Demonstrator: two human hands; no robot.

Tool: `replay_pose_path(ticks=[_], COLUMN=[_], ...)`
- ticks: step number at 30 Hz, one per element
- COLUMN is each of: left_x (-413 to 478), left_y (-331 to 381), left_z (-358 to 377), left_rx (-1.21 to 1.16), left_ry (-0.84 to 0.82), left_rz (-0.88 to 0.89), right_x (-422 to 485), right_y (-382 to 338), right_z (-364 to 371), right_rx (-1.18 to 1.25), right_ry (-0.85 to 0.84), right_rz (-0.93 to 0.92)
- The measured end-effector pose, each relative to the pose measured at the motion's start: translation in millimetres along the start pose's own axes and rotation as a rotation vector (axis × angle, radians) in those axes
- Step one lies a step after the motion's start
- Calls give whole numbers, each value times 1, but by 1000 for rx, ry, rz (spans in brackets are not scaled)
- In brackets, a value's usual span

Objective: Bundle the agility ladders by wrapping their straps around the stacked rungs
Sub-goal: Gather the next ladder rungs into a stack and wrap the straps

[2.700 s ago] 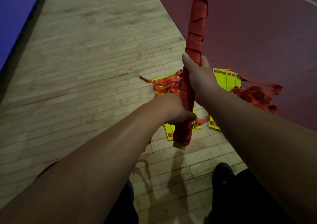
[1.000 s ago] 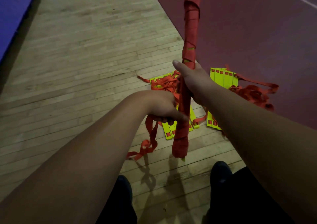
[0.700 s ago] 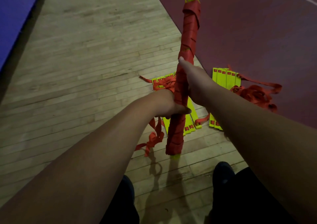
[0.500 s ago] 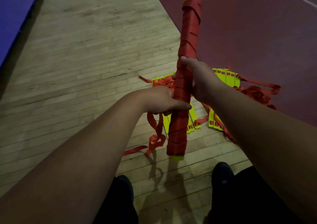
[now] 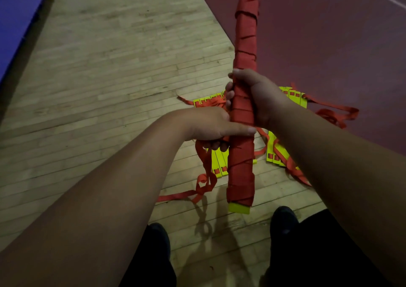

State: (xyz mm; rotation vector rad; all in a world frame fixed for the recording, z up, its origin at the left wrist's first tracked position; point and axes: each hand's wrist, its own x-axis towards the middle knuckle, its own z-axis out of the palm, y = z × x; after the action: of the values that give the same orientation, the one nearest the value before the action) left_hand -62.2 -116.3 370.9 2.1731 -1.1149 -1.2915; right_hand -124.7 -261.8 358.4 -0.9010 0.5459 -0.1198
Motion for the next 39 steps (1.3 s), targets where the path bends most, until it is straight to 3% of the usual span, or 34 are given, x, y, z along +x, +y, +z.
replay_pose_path(ticks=[3, 8, 16, 23, 26, 29, 34, 39], left_x=[3, 12, 12, -5, -11, -10, -2, 6], left_y=[0, -3, -17, -6, 1, 3, 0, -8], left_z=[3, 18, 6, 2, 6, 6, 1, 4], left_rx=[202, 216, 39, -370, -399, -283, -1, 88], left_ry=[60, 184, 186, -131, -191, -180, -115, -64], left_rz=[-49, -95, -83, 132, 175, 134, 4, -118], right_x=[9, 16, 8, -9, -13, -10, -4, 13], right_y=[13, 24, 5, -12, -16, -13, -6, 20], right_z=[-5, 0, 4, 5, 2, -2, -1, -5], right_rx=[-239, -470, -160, 150, 203, 202, -81, -468], right_ry=[187, 280, 77, -100, -204, -244, -32, 245], right_rz=[-113, -116, 4, -12, 23, 24, 22, -139])
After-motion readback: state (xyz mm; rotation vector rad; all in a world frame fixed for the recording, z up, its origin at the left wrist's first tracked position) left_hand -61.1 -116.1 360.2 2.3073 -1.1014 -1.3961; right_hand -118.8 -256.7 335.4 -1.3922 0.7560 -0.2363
